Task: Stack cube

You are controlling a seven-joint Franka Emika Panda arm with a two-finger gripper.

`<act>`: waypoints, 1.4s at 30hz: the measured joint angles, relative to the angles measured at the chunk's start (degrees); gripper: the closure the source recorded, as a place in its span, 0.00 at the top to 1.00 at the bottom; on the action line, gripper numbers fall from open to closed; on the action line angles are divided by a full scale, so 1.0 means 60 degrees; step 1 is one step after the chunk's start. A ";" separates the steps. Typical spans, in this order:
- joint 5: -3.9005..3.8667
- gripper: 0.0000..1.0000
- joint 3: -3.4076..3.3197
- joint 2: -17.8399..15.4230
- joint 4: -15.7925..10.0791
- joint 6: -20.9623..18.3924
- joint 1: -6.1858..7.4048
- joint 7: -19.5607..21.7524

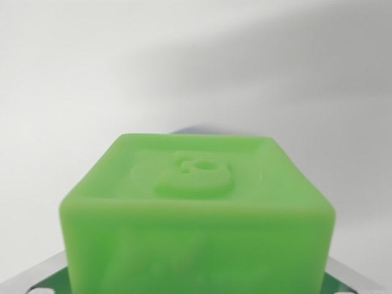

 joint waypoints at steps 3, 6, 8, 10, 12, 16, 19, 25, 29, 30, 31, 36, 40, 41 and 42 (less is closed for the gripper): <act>-0.0017 0.00 0.0000 -0.0192 -0.0158 -0.0024 0.0028 0.0316; -0.0043 0.00 0.0000 -0.0367 -0.0298 -0.0053 0.0052 0.0620; -0.0057 0.00 0.0000 -0.0480 -0.0394 -0.0075 0.0067 0.0823; -0.0073 0.00 0.0000 -0.0599 -0.0495 -0.0097 0.0082 0.1027; -0.0087 0.00 0.0000 -0.0688 -0.0564 -0.0112 0.0092 0.1184; -0.0120 0.00 0.0000 -0.0918 -0.0743 -0.0164 0.0125 0.1578; -0.0138 0.00 0.0001 -0.1084 -0.0868 -0.0199 0.0153 0.1873; -0.0175 0.00 0.0004 -0.1423 -0.1120 -0.0287 0.0203 0.2446; -0.0181 0.00 0.0009 -0.1508 -0.1227 -0.0258 0.0213 0.2601; -0.0181 0.00 0.0009 -0.1456 -0.1240 -0.0196 0.0213 0.2605; -0.0181 0.00 0.0009 -0.1378 -0.1257 -0.0119 0.0213 0.2607; -0.0179 0.00 0.0010 -0.0982 -0.1338 0.0274 0.0213 0.2608; -0.0164 0.00 0.0011 -0.0764 -0.1403 0.0581 0.0213 0.2607; -0.0158 0.00 0.0013 -0.0707 -0.1415 0.0655 0.0213 0.2607; -0.0155 0.00 0.0014 -0.0677 -0.1420 0.0692 0.0213 0.2606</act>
